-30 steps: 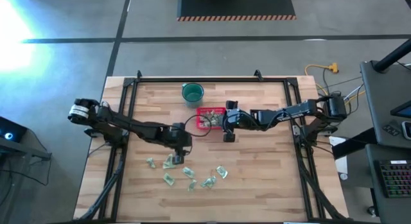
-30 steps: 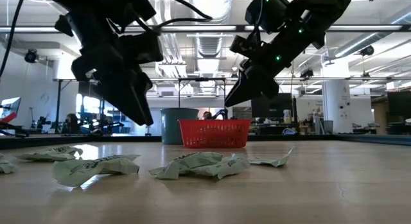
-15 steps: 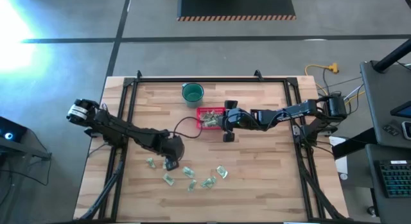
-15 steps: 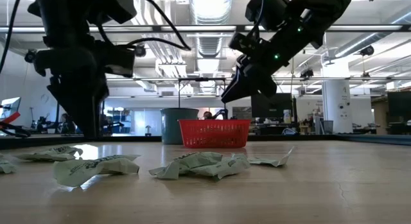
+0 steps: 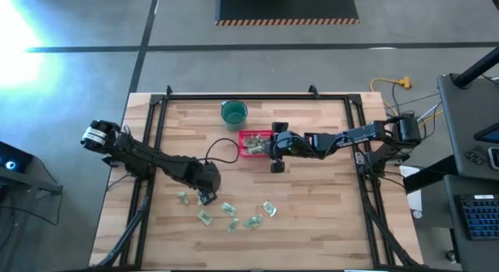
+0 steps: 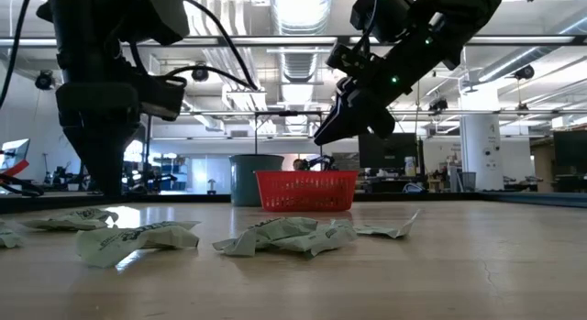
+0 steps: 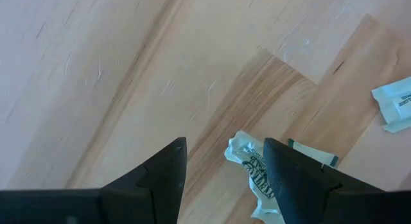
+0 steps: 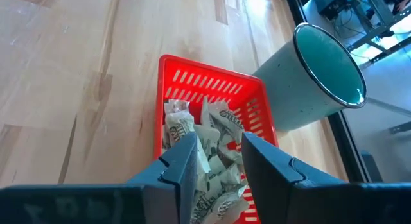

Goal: Pick and place items into bin
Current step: Put the light green stevia packet into the red bin

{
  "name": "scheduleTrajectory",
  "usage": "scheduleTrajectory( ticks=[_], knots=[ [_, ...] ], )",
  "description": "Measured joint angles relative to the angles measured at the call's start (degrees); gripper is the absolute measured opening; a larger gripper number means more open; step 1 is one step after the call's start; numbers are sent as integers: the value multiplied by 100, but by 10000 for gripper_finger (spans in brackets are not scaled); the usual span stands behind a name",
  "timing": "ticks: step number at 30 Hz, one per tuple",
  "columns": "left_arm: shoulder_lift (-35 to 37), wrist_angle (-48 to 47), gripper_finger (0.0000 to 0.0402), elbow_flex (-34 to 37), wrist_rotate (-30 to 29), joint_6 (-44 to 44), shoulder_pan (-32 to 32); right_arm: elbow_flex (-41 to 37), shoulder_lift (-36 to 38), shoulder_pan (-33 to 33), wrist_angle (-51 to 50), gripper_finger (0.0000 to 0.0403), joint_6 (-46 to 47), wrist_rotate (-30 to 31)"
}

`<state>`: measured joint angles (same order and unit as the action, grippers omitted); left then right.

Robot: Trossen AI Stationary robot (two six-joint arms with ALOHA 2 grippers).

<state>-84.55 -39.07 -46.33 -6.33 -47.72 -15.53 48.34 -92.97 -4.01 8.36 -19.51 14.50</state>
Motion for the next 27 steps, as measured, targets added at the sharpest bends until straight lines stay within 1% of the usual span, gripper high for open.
scheduleTrajectory(
  ticks=[6, 14, 23, 27],
  knots=[
    [0, 170, 189, 34, 15, -16, 0, 0, 0, 0, 2, 113, -2, -2],
    [-195, 302, 189, 98, 391, -2, -9, 0, 1, 0, 2, 107, -2, 0],
    [-380, 259, 189, 106, 415, 29, -24, 0, 147, 1, -32, 100, 76, -1],
    [-376, 252, 170, 122, 390, 67, -24, 0, 175, 2, -46, 102, 107, -2]
  ],
)
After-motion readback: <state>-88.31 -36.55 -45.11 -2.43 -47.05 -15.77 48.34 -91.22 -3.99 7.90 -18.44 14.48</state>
